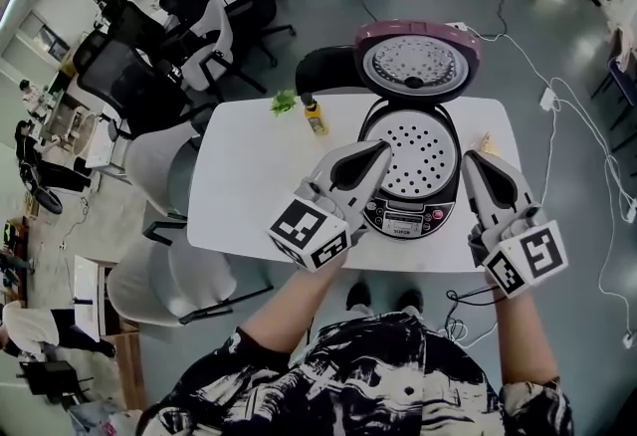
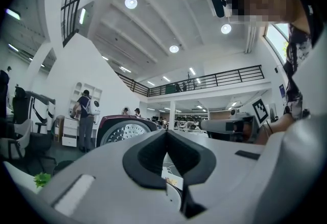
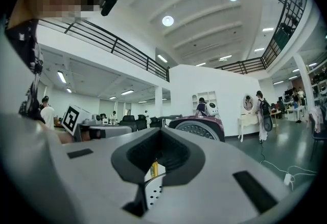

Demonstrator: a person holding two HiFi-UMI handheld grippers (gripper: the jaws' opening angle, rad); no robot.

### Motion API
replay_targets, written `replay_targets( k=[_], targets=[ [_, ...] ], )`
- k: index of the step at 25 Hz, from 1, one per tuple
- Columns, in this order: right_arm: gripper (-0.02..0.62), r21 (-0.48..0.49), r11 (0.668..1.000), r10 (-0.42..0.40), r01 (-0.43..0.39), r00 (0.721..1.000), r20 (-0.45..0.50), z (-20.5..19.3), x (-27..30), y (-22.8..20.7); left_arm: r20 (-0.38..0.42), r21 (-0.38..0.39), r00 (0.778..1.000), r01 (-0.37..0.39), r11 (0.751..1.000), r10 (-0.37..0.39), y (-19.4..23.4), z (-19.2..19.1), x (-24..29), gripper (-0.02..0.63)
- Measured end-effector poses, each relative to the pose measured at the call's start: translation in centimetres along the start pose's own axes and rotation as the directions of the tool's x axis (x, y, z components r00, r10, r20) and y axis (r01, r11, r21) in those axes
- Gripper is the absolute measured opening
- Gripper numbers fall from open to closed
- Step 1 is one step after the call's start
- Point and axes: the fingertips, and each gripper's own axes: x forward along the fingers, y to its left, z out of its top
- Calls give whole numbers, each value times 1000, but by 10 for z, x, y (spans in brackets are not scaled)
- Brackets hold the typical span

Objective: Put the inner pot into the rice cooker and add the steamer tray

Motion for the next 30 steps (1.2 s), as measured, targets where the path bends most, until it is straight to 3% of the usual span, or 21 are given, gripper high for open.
replay_targets(
  k=[30],
  targets=[
    [-2,-10,1000,-22,22,999,-38,-15,3,-4,-22,-5,1000,-2,1000,2,-1,-10,-5,5]
  ],
)
